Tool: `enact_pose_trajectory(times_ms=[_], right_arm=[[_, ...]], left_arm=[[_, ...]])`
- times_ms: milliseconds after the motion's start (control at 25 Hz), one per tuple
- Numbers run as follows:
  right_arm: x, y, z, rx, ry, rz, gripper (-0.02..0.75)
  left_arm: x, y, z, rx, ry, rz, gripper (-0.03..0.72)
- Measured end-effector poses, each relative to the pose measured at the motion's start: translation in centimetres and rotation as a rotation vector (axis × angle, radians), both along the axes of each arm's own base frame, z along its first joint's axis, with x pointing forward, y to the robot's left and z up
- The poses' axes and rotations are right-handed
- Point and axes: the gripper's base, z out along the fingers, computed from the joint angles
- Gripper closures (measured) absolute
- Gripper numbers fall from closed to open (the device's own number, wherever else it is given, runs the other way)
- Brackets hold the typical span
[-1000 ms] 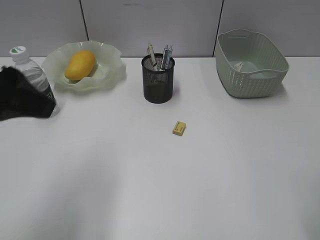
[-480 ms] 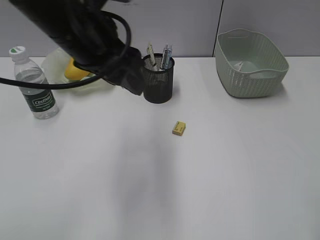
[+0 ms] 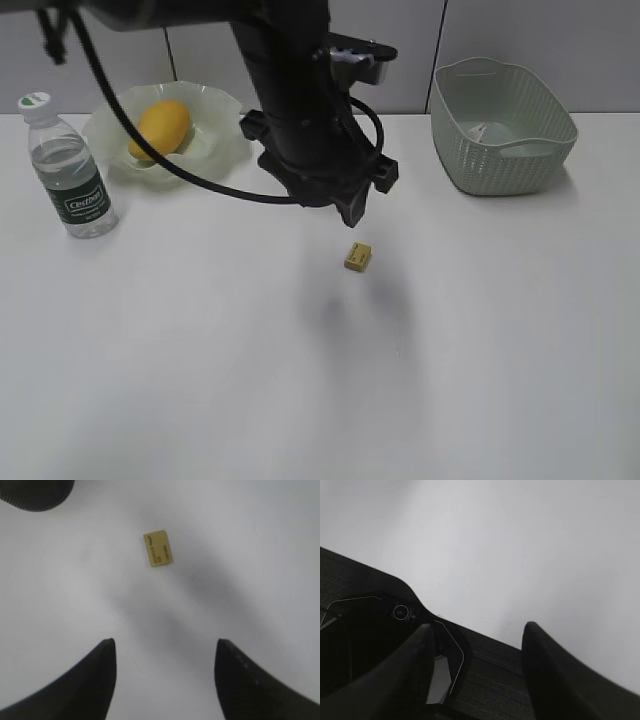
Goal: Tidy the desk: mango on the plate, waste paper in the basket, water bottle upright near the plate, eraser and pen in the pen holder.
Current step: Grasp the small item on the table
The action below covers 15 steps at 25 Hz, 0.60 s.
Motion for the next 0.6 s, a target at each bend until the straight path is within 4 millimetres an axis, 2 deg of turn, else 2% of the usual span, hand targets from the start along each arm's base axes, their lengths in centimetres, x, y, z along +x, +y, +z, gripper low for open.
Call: enact_pose_trajectory(times_ms=[280, 600], right_arm=[[0.0, 0.0, 0.0, 0.001, 0.0, -0.003, 0.291], [0.0, 0.0, 0.0, -0.001, -0.002, -0.004, 0.291]], left_arm=[[2.6, -3.6, -3.7, 0.034, 0.036, 0.03, 0.214], [4.2, -5.1, -7.8, 0.078, 0.076, 0.058, 0.214]])
